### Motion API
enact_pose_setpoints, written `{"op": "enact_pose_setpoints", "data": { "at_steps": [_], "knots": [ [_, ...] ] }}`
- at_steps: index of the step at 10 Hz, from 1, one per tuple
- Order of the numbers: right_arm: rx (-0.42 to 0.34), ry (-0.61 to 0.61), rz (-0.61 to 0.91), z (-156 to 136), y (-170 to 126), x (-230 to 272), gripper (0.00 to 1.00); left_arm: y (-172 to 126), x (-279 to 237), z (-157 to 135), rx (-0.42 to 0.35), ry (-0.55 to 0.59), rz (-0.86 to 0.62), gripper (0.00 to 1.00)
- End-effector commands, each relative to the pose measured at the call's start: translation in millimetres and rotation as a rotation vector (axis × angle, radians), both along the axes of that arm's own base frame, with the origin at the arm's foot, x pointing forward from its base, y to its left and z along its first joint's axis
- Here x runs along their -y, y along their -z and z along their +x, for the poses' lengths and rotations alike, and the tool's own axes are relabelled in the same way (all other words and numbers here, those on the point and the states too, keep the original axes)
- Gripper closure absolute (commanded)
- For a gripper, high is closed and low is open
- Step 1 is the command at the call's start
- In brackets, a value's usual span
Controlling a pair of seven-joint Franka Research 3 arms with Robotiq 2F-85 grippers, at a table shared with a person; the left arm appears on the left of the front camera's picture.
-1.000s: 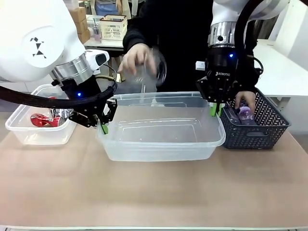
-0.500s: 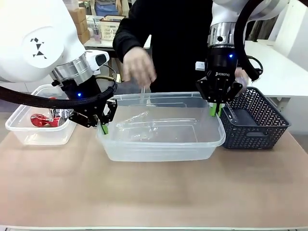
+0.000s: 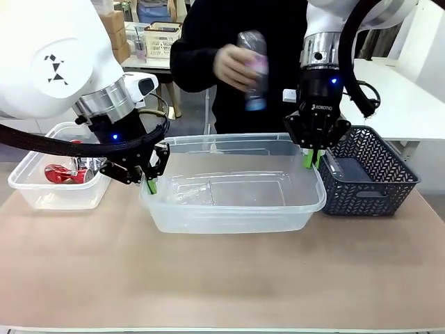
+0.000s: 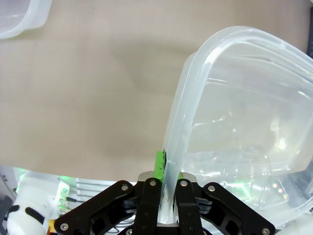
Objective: Sort the waste into each basket.
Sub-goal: Offer the picked Organizing box to the human.
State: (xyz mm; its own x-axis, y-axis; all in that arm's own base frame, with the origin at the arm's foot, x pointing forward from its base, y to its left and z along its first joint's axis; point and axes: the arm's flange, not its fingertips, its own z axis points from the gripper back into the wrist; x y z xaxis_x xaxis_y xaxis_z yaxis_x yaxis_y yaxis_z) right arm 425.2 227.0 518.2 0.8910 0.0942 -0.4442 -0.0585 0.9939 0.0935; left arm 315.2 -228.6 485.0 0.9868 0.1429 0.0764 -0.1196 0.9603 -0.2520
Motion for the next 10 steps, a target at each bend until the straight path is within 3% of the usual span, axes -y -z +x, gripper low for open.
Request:
{"op": "enact_pose_setpoints", "data": {
  "at_steps": [1, 10],
  "knots": [
    [-0.007, -0.012, 0.001, -5.8, -0.8, -1.8, 1.00, -0.4, -3.1, 2.4, 0.013, -0.032, -0.008, 1.00],
    [-0.007, -0.012, 0.001, -5.8, -0.8, -1.8, 1.00, -0.4, -3.1, 2.4, 0.013, -0.032, -0.008, 1.00]
  ]
}}
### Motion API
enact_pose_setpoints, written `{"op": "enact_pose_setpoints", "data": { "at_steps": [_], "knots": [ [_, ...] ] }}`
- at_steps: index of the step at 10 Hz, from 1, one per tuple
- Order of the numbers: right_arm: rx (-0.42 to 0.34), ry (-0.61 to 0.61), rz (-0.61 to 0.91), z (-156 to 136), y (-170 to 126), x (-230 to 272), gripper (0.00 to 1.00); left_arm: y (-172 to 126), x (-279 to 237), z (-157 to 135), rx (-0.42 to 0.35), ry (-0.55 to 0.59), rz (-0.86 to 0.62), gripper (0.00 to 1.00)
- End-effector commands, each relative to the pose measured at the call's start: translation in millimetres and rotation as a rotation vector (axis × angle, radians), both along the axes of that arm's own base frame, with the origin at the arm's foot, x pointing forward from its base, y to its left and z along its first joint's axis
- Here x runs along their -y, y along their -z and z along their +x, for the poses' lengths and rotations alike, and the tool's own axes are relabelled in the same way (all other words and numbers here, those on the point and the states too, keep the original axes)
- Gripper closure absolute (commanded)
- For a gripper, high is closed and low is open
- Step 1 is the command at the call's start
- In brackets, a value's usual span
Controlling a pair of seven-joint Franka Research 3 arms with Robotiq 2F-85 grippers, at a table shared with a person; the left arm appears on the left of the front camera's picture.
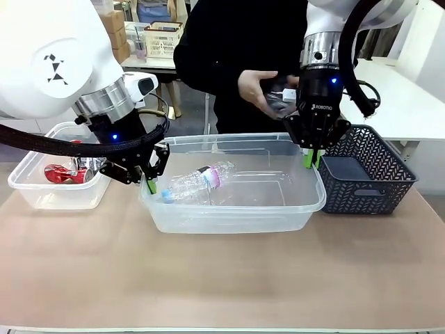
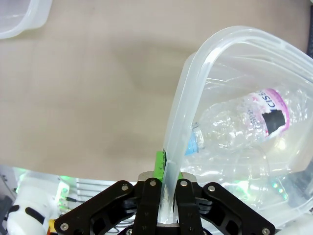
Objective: Sort the waste into each basket.
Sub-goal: Offer the picked Organizing box to the human.
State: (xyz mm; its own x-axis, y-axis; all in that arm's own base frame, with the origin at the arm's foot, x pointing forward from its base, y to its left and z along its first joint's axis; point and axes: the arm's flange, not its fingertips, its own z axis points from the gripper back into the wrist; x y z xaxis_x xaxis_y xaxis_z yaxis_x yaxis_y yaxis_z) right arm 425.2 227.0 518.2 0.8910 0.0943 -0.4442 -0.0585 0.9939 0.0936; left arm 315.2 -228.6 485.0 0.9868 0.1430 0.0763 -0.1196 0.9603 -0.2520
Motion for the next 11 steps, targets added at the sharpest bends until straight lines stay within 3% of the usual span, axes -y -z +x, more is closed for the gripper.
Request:
{"op": "enact_pose_setpoints", "data": {
  "at_steps": [1, 11],
  "knots": [
    [-0.007, -0.012, 0.001, -5.8, -0.8, -1.8, 1.00, -0.4, -3.1, 2.4, 0.013, -0.031, -0.008, 1.00],
    [-0.007, -0.012, 0.001, -5.8, -0.8, -1.8, 1.00, -0.4, -3.1, 2.4, 0.013, -0.031, -0.008, 1.00]
  ]
}}
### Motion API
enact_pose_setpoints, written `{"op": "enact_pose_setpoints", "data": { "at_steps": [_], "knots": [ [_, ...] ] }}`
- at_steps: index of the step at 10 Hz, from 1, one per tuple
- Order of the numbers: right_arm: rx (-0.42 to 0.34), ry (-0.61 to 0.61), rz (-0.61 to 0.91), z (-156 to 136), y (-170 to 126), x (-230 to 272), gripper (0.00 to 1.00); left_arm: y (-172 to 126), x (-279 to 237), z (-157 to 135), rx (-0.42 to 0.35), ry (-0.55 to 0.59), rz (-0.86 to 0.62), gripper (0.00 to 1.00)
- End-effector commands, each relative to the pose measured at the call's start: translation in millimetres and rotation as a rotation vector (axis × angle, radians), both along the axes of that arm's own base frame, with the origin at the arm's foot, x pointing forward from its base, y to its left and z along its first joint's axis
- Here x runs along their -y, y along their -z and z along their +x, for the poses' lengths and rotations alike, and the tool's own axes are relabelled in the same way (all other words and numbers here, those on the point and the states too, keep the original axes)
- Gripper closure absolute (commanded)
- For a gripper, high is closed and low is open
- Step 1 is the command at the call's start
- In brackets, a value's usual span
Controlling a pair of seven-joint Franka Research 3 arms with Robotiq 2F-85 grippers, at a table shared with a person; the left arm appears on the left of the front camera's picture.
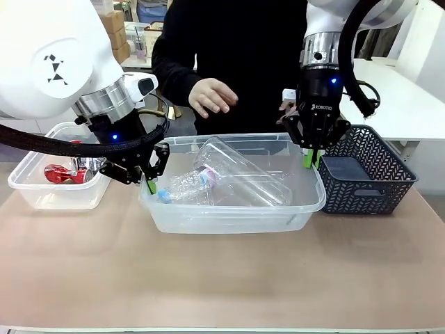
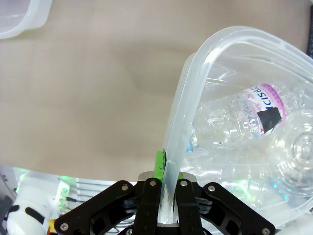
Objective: Sort the waste into each basket.
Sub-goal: Offer the picked Organizing box to the human.
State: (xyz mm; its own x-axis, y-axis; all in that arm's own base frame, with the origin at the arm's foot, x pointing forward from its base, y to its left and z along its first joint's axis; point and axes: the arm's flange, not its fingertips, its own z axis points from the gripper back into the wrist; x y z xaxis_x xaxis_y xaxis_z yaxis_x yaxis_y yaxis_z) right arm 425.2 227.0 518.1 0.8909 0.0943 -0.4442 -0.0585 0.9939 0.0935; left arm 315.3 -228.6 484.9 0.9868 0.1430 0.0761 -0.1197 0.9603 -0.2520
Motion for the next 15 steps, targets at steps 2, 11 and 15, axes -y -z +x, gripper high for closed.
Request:
{"op": "enact_pose_setpoints", "data": {
  "at_steps": [2, 11, 15],
  "knots": [
    [-0.007, -0.012, 0.002, -6, -1, -2, 1.00, 0, -3, 2, 0.014, -0.031, -0.008, 1.00],
    [-0.024, 0.017, -0.023, 65, -19, -14, 0.91, -34, 18, 78, 0.016, 0.079, -0.002, 0.96],
    [-0.069, -0.015, -0.002, 151, -29, -19, 0.91, -35, 32, 153, 0.020, 0.058, -0.003, 0.96]
  ]
}}
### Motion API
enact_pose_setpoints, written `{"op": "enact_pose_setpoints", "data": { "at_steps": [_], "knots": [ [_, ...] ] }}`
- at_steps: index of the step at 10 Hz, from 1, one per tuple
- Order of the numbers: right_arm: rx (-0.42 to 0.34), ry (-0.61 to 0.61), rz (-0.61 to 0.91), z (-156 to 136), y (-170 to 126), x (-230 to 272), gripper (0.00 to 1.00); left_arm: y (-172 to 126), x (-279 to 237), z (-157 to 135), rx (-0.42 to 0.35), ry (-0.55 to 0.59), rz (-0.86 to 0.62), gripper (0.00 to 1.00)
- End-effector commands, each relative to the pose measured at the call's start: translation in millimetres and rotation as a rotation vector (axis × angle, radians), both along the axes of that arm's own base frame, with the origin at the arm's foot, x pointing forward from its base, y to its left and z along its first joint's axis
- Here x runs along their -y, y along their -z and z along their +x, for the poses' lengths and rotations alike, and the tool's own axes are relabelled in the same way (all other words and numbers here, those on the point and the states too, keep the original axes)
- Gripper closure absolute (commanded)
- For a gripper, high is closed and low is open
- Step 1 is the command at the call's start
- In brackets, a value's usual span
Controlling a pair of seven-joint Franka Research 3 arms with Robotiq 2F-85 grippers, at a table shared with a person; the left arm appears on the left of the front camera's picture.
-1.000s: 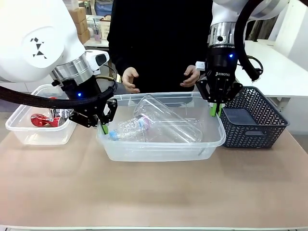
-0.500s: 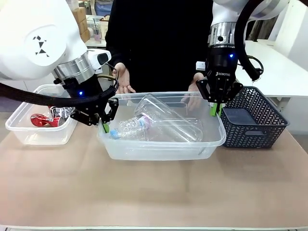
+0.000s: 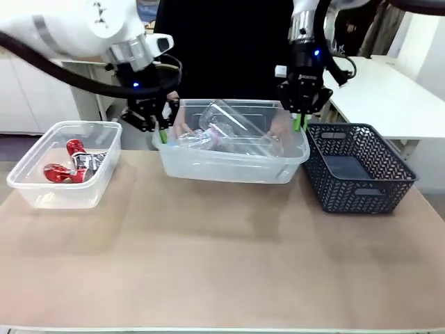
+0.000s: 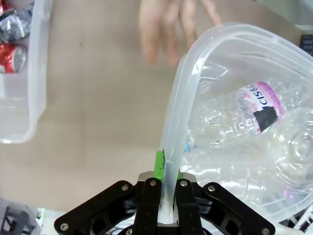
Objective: Sort the waste into each basket.
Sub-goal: Offer the picked Organizing box to the human.
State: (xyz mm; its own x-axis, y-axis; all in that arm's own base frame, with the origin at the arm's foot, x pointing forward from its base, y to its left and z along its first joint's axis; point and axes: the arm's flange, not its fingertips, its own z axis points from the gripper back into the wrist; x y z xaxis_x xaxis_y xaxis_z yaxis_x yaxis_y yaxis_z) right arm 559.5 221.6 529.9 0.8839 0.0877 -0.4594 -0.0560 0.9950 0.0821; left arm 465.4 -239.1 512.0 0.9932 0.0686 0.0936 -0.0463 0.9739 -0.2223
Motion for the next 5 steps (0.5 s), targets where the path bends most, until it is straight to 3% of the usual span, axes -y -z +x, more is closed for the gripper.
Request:
{"op": "enact_pose_setpoints", "data": {
  "at_steps": [1, 3, 4, 5],
  "knots": [
    [-0.062, 0.002, 0.027, 31, -13, -21, 0.91, 0, 24, 12, -0.003, -0.018, -0.024, 0.96],
    [-0.109, 0.032, 0.045, 46, 6, -17, 0.91, 16, 22, 24, -0.063, -0.053, -0.051, 0.96],
    [-0.032, 0.009, 0.001, 27, 5, 6, 0.91, 14, 7, 16, -0.030, 0.000, -0.002, 0.96],
    [-0.032, 0.009, 0.001, 27, 5, 6, 0.91, 14, 7, 16, -0.030, 0.000, -0.002, 0.96]
  ]
}}
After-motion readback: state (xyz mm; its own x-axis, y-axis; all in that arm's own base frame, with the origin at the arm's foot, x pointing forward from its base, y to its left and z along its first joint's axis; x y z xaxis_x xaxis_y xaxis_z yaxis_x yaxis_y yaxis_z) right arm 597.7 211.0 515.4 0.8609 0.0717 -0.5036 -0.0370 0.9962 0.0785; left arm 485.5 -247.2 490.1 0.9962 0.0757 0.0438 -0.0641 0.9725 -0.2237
